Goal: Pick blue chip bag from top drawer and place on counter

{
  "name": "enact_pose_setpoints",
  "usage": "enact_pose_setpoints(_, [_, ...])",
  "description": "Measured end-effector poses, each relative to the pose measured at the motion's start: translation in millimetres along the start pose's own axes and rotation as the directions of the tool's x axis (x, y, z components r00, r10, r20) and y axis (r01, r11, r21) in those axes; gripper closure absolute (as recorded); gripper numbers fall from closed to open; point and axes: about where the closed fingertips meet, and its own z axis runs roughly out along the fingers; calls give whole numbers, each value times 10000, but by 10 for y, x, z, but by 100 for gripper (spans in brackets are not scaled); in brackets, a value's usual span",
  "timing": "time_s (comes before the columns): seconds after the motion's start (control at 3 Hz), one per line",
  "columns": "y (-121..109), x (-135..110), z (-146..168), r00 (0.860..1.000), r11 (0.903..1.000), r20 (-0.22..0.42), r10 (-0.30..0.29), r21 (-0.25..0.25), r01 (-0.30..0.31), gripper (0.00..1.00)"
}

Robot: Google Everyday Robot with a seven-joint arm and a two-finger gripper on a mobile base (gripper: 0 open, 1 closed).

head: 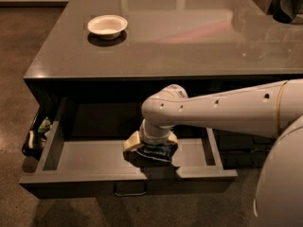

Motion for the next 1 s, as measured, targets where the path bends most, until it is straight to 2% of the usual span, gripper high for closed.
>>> enact_pose_setpoints(0.33, [0,0,0,10000,10000,0,0,0,0,19])
enact_pose_setpoints(1.0, [0,0,0,10000,10000,-1,-1,0,1,65])
